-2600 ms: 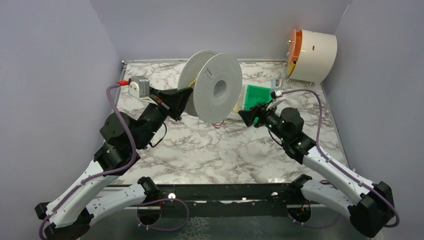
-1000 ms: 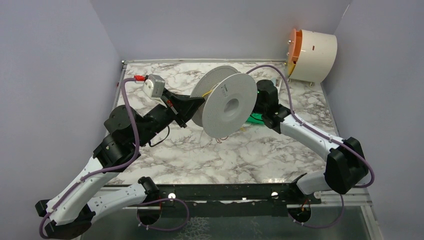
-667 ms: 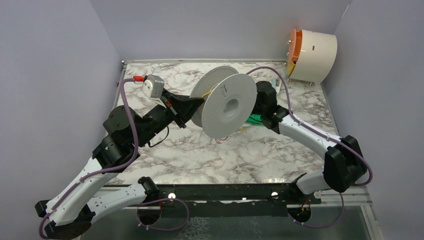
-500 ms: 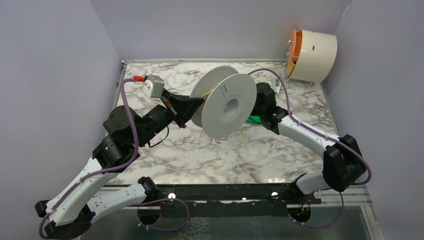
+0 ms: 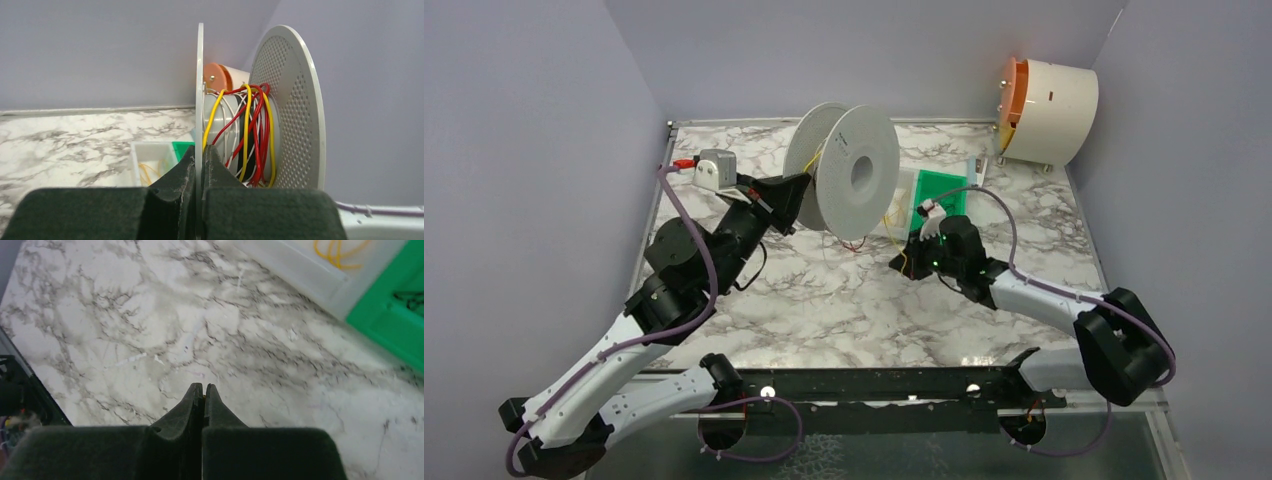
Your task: Wrap the cables
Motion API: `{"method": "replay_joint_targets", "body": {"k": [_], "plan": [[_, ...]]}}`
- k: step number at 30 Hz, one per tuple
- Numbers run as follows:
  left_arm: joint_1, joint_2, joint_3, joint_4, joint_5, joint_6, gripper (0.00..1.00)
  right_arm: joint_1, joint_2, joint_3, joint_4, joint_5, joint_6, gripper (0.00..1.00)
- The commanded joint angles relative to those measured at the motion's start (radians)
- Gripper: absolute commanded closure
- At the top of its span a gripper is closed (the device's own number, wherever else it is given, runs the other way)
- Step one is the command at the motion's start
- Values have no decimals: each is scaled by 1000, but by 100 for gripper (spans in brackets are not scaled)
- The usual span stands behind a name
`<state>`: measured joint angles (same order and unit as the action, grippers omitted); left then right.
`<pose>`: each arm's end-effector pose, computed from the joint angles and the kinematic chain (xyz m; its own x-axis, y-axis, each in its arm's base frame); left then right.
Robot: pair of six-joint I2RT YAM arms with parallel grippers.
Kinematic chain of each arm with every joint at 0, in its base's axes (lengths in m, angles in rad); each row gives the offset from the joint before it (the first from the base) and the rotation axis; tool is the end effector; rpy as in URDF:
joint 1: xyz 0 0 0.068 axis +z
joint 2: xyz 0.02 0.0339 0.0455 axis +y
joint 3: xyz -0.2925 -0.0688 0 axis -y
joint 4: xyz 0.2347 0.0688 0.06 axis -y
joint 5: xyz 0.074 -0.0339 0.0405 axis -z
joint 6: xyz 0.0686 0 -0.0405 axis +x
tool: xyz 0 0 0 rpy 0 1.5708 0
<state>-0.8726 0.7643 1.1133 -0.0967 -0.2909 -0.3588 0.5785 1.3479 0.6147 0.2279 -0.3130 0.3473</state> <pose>0.1078 -0.0978 0.4874 -0.0447 -0.4700 -0.8815 0.5763 0.7087 -0.4071 0.2327 0.1772 0.2189 -0.6349 -0.0279 -0.7721 -0.5633 0.7006 0.4380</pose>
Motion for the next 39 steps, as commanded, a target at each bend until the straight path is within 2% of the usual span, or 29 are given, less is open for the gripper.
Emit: {"method": "replay_joint_targets", "body": {"k": [1, 8, 15, 19, 24, 28, 31, 36, 39], "plan": [[0, 12, -21, 194, -220, -36, 100, 2, -126, -120, 96, 216, 119, 99], [0, 82, -51, 265, -408, -15, 100, 139, -360, -216, 23, 516, 140, 99], [0, 185, -33, 247, -562, -4, 100, 386, -539, -208, -110, 831, 120, 99], [0, 236, -11, 232, -620, 9, 100, 547, -540, -163, -174, 1005, 103, 99], [-1, 302, 19, 205, -652, 63, 100, 781, -465, -76, -180, 1238, 46, 99], [0, 336, 6, 176, -655, 93, 100, 954, -385, 32, -138, 1445, -73, 99], [1, 351, -21, 166, -657, 110, 100, 991, -338, 100, -105, 1472, -178, 99], [0, 380, -51, 144, -641, 135, 100, 994, -359, 147, 3, 1354, -345, 99], [0, 407, -58, 111, -633, 144, 100, 994, -366, 202, 3, 1300, -396, 99]]}}
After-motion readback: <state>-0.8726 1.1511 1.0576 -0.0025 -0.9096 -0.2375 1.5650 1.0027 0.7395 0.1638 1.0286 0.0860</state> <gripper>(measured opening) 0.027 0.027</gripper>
